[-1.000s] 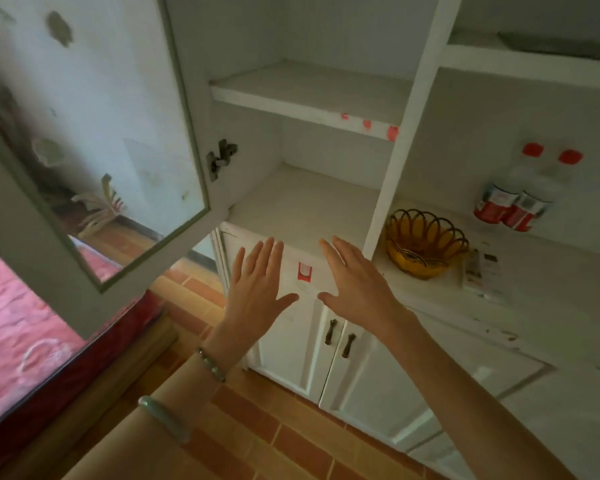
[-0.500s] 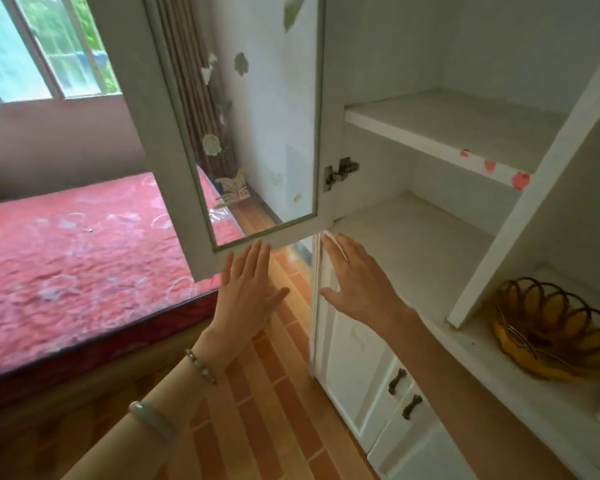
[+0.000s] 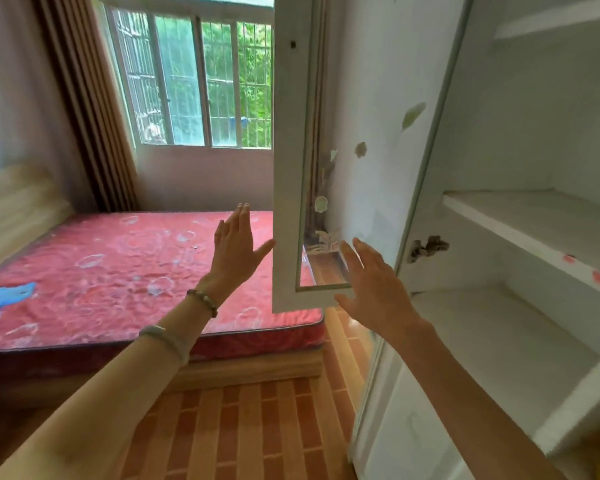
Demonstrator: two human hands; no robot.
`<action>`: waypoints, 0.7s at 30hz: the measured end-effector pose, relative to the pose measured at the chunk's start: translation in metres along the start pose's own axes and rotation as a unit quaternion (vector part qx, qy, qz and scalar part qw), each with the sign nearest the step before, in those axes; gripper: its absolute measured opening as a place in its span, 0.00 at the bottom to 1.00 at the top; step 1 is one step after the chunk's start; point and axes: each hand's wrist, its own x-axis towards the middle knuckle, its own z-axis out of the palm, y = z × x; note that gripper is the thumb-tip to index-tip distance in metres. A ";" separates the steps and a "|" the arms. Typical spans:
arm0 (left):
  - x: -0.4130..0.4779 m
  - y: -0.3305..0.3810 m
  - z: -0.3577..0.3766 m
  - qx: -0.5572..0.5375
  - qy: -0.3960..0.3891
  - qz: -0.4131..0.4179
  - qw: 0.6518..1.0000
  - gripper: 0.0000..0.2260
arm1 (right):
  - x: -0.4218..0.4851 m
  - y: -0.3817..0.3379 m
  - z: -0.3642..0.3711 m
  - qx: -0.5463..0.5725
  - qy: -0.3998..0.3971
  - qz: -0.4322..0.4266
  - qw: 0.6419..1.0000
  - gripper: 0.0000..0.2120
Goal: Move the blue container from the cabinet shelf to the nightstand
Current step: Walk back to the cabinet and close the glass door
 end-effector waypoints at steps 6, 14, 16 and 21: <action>0.036 0.014 -0.005 -0.101 -0.037 -0.023 0.994 0.35 | 0.020 -0.007 -0.021 -0.014 0.008 0.001 1.000 0.37; 0.072 0.034 -0.006 -0.359 -0.143 -0.081 0.919 0.26 | 0.034 0.000 -0.047 -0.014 0.027 0.027 0.999 0.37; 0.075 0.033 -0.002 -0.369 -0.139 -0.096 0.914 0.27 | 0.030 0.004 -0.049 -0.012 0.029 0.042 0.999 0.37; 0.068 0.035 0.003 -0.336 -0.104 -0.053 0.935 0.28 | 0.025 0.005 -0.049 -0.035 0.021 0.045 0.998 0.38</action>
